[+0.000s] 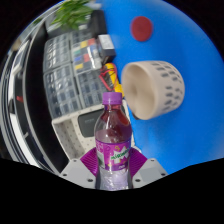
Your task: Pour water
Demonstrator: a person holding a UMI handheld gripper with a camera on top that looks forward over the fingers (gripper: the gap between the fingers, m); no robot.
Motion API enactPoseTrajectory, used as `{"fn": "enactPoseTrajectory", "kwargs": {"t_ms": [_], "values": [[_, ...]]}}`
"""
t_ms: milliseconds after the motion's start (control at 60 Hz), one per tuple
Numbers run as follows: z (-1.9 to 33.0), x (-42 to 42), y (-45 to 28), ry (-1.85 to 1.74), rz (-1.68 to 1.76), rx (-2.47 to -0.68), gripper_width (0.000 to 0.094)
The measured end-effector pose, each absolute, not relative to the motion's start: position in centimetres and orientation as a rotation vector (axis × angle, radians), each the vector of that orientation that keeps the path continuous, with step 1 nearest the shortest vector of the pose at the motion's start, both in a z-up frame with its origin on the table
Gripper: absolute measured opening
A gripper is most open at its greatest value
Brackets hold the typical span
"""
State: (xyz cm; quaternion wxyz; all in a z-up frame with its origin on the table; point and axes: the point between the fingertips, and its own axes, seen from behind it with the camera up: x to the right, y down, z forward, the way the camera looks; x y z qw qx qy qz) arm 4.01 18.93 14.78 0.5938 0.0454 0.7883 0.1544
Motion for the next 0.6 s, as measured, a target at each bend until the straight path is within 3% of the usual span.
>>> {"fn": "enactPoseTrajectory", "kwargs": {"t_ms": [233, 450, 600], "values": [[19.6, 4.2, 15.6, 1.804, -0.054, -0.411, 0.0370], [25.7, 5.0, 7.3, 1.646, -0.734, -0.893, 0.0369], [25.9, 5.0, 1.6, 1.543, -1.079, -1.137, 0.0368]]}}
